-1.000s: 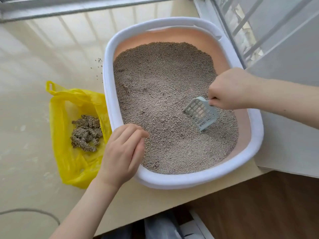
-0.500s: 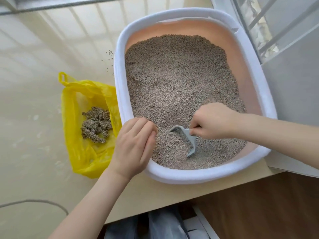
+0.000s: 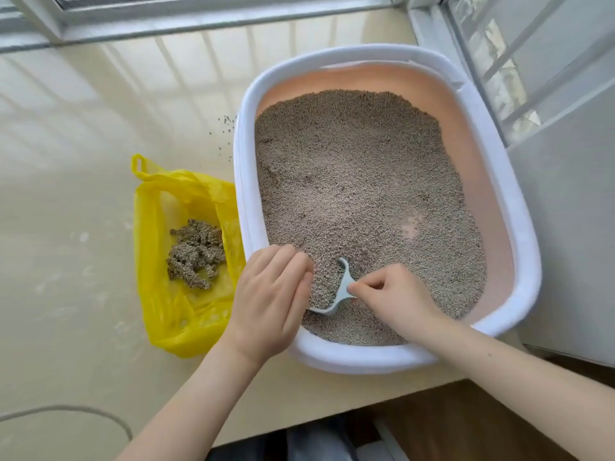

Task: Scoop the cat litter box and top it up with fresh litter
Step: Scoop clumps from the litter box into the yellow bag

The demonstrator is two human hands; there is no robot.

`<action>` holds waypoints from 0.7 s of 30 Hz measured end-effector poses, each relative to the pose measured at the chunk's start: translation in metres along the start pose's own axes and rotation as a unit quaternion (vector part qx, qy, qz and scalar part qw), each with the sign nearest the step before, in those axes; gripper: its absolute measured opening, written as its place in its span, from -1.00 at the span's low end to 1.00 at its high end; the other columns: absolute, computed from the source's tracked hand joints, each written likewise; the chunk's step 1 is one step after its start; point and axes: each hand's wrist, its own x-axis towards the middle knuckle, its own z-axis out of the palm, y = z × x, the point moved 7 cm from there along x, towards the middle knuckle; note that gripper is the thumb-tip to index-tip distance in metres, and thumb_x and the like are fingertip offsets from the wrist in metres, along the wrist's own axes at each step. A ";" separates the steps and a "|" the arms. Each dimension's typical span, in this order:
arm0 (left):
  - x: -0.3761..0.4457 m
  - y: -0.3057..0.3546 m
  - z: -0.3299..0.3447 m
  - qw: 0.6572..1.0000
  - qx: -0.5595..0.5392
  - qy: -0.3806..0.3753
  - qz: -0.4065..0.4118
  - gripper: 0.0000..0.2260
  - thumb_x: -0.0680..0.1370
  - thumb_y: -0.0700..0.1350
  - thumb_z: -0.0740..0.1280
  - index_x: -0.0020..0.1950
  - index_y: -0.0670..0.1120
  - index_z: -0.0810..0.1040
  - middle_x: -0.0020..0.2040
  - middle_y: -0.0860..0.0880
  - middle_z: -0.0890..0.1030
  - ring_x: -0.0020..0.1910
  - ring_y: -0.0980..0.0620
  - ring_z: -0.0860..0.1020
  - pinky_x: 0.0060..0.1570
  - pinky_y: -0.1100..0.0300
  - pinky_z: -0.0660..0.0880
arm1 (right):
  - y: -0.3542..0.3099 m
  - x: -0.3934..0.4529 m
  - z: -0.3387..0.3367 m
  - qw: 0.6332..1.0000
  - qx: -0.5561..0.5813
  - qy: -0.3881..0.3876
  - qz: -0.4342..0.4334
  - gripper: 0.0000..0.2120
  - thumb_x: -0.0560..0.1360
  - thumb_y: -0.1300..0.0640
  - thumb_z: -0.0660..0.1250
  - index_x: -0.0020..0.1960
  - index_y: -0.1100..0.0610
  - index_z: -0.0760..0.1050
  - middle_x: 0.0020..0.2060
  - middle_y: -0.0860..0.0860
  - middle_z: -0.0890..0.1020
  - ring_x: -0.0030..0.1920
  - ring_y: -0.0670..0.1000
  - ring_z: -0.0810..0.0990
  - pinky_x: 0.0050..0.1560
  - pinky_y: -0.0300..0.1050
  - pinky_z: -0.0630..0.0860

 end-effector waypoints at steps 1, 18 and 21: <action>0.000 0.000 0.000 1.000 0.000 0.001 -0.001 -0.72 0.62 -0.14 0.04 -0.16 -0.16 0.48 -0.24 -0.04 0.44 -0.25 -0.09 0.40 -0.15 0.02 0.37 | -0.002 0.001 0.001 1.000 0.017 0.015 0.006 -0.58 0.52 -0.04 0.33 -0.37 0.24 0.51 -0.57 0.00 0.28 -0.51 -0.02 0.18 -0.48 -0.21 0.14; 0.002 -0.012 -0.022 0.999 -0.026 0.020 0.023 -0.85 0.55 -0.16 0.20 -0.17 -0.16 0.51 -0.19 -0.01 0.49 -0.18 -0.04 0.47 -0.14 0.05 0.42 | -0.010 -0.001 -0.076 0.982 0.079 0.164 -0.050 -0.62 0.52 -0.10 0.31 -0.25 0.19 0.63 -0.58 0.07 0.31 -0.53 -0.04 0.36 -0.37 -0.12 0.26; 0.010 -0.015 -0.024 0.999 -0.022 0.021 0.025 -0.85 0.54 -0.16 0.20 -0.17 -0.17 0.51 -0.20 -0.02 0.49 -0.19 -0.05 0.47 -0.15 0.04 0.41 | -0.007 0.004 -0.102 0.986 0.008 0.165 -0.031 -0.62 0.49 -0.09 0.33 -0.21 0.24 0.63 -0.61 0.01 0.30 -0.57 -0.10 0.22 -0.44 -0.18 0.17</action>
